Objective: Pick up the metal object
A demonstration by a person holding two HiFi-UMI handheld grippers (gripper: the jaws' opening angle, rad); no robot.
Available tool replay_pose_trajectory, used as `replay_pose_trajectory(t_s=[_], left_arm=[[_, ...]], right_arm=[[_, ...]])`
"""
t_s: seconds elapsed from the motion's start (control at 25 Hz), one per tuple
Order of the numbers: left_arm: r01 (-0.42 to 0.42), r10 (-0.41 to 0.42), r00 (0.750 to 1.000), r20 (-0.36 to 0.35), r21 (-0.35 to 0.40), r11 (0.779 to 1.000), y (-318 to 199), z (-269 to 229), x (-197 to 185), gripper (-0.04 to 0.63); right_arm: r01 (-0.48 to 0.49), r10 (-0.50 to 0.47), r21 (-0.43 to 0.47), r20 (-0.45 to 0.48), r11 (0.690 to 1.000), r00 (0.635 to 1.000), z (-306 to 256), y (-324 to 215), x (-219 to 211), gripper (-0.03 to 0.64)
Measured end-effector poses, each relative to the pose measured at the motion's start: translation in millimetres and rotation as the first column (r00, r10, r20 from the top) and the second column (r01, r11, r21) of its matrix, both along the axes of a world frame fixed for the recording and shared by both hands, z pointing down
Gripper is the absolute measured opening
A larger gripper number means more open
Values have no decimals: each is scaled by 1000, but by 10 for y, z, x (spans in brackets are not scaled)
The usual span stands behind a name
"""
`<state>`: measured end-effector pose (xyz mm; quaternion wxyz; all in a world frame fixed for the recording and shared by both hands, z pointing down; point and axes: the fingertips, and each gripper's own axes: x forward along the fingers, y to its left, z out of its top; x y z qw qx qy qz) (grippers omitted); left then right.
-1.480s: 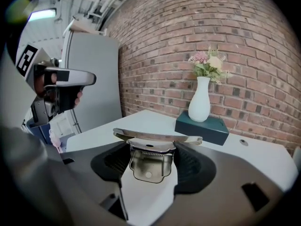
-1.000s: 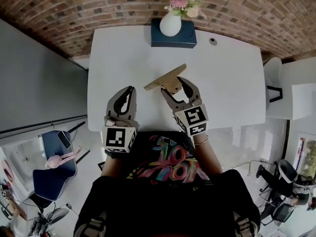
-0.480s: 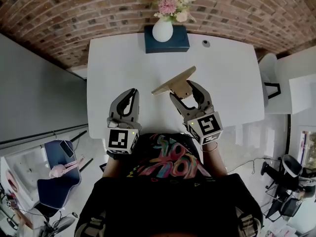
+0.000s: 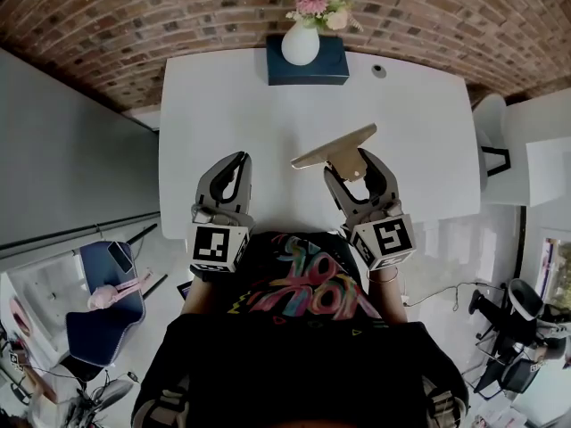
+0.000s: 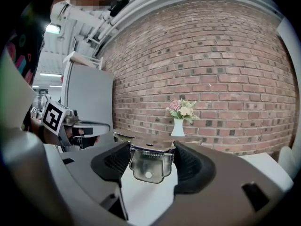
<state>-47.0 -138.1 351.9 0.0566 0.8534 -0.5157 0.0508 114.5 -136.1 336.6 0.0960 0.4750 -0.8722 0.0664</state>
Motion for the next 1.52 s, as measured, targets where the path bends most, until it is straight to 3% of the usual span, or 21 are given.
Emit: replay_pose_trajectory(t_s=[0.52, 1.52], left_arm=[[29, -29, 1000, 4, -2, 1000, 21, 23, -99, 35], [18, -18, 1000, 0, 3, 1000, -27, 28, -189, 34]], right_arm=[[-22, 21, -41, -12, 999, 1000, 105, 76, 122, 305], [-41, 40, -34, -12, 999, 999, 98, 19, 77, 304]])
